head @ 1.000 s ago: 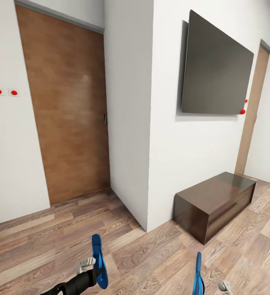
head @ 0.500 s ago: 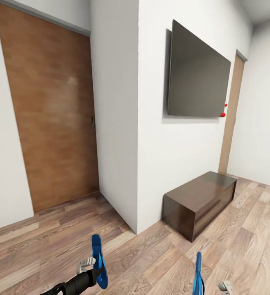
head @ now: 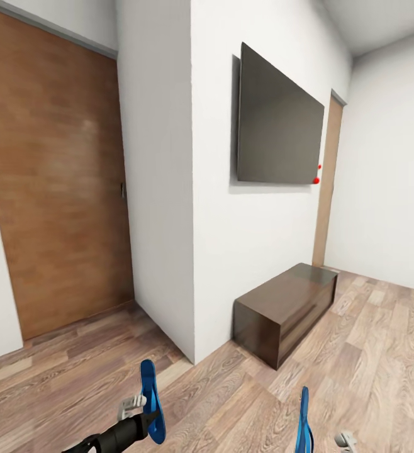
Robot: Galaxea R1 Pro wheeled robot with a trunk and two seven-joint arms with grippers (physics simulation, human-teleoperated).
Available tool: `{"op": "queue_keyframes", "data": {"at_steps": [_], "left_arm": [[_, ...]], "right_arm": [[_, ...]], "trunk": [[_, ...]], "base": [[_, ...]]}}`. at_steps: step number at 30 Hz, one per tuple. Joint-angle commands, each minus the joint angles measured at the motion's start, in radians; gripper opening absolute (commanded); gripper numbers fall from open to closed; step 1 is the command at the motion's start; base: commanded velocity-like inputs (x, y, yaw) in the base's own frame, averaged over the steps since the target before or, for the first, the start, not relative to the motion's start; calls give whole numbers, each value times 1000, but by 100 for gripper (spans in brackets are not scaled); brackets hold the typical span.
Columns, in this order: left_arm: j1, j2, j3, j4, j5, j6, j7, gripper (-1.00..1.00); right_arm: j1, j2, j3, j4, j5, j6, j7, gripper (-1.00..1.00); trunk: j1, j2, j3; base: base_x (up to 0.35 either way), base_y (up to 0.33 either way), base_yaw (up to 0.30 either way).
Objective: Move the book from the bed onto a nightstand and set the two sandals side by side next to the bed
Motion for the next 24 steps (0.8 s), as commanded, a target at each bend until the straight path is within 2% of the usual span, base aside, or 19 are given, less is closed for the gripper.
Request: {"op": "queue_keyframes", "data": {"at_steps": [1, 24], "left_arm": [[-1, 0, 8, 1, -8, -4, -6, -100], [-1, 0, 8, 1, -8, -5, -6, -100]], "right_arm": [[-1, 0, -8, -1, 6, 11, 5, -100], [-1, 0, -8, -1, 6, 11, 5, -100]], "trunk": [[0, -1, 0], [0, -1, 30]], "base": [[0, 0, -200], [0, 0, -200]]}}
